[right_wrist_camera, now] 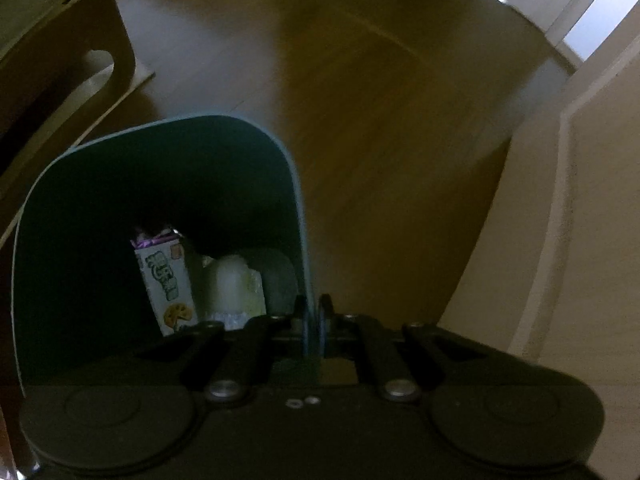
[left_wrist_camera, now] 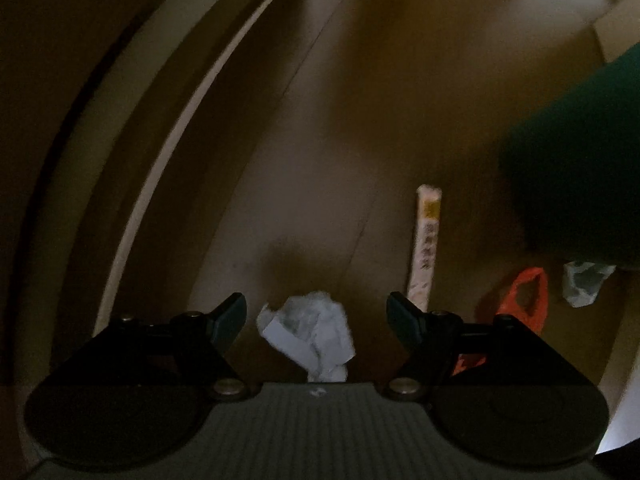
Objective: Collect trash
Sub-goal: 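Lower the left tool over the crumpled white paper, then grasp the crumpled white paper with the left tool and lift it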
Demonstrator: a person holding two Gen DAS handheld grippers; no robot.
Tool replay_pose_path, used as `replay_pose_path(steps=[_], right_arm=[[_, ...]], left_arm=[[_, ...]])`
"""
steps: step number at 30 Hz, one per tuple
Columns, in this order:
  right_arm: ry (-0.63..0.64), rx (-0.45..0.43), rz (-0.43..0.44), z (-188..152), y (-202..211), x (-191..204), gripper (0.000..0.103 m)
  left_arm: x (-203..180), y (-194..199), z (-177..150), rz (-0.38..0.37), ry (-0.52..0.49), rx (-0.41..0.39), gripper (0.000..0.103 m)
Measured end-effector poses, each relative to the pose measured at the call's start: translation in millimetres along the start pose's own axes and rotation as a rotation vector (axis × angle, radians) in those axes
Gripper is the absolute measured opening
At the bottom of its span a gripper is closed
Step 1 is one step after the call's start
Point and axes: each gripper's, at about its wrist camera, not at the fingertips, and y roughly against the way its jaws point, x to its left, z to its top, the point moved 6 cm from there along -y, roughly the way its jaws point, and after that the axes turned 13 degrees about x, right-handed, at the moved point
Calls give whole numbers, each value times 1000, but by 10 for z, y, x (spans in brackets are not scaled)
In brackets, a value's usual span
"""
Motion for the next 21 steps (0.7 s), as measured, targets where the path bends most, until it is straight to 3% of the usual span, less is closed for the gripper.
replay_pose_path(steps=[4,7,11,18,21], right_arm=[[36,18,-26,19,-159,13,18],[29,41,48,47,-213,41,33],[89,87,56,76,-329,178,54],[103,124,37,86,-396,175,49],[103,137,24,59,-433,105,41]], left_arm=[[57,-257,-81,-19,42,74,76],[35,-519,-218,-25,51,155,76],[-57,-913,-421,21,39,257,76],[-73,-1354,-570,51,116,306,75],[-60,-1404,-586,54,143,307,63]])
